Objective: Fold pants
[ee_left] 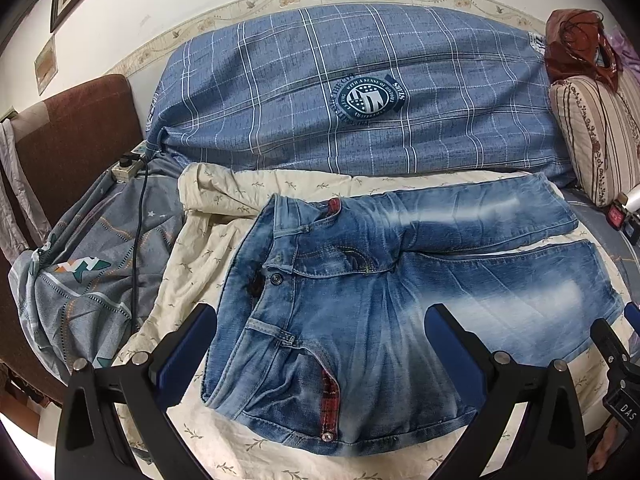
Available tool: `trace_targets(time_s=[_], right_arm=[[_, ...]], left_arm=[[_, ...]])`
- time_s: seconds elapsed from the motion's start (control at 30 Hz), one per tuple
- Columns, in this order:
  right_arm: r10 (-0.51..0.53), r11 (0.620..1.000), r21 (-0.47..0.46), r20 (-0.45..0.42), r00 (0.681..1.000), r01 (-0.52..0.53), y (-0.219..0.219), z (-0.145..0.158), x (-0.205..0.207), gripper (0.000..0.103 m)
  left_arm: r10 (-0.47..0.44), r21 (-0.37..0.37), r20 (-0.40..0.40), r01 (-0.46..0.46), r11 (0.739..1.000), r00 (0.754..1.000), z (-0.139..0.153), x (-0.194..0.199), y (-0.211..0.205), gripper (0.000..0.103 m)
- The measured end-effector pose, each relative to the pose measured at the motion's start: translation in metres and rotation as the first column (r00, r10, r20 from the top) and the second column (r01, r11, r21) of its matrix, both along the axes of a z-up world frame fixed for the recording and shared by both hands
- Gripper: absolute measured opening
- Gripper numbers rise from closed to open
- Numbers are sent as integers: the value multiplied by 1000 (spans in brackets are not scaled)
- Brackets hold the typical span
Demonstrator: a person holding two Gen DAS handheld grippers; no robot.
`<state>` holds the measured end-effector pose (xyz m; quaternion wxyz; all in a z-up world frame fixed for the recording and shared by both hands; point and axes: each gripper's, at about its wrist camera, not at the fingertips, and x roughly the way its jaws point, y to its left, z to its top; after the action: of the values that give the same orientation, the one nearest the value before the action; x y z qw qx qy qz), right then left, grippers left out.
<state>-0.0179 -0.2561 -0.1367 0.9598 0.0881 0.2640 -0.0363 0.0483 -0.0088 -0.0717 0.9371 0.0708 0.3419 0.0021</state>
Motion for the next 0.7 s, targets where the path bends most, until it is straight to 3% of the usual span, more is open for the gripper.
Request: trace_targets(time_s=[0.3,0.7], right_arm=[[5,1000,2,-23,1000,-5,0,-5,8,103],[6,1000,-16,18,1000,-5,2,2,0,103]], left_arm=[[0,0,-20,0,1000,1000,-9,8,0,103],[-8,7,-11,8,1000,1000,-3,-1,-5,103]])
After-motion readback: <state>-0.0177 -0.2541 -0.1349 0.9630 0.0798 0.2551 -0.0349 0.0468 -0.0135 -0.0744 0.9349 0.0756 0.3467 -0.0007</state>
